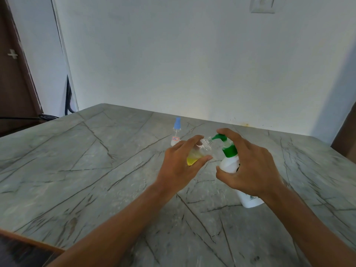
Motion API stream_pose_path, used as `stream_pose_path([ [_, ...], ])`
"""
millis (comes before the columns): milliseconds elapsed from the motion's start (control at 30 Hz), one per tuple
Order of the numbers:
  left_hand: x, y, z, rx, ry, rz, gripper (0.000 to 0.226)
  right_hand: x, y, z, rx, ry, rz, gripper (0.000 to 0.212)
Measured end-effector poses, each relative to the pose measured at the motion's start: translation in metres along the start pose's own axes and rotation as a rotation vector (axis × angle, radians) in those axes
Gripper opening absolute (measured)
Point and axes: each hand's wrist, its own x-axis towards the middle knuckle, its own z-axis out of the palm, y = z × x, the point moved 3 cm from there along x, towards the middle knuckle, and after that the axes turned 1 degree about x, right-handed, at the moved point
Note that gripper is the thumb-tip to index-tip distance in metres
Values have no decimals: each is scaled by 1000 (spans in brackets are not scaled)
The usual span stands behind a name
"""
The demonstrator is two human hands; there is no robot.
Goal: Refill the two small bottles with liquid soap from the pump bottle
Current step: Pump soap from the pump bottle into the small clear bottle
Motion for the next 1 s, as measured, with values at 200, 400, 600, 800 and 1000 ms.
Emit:
stream_pose_path([
  [200,-1,2,0,-2,5,17,53,0,-1,-1,51,46,10,85],
  [400,-3,3,1,4,-14,33,51,1,2,2,77,57,21,77],
  [600,-1,0,0,19,-10,-11,53,1,1,4,25,36,0,87],
  [800,0,-1,-1,27,-7,-33,53,2,1,4,-14,4,-13,99],
  [1000,0,1,-2,-9,-8,-40,52,1,1,3,29,32,-12,90],
])
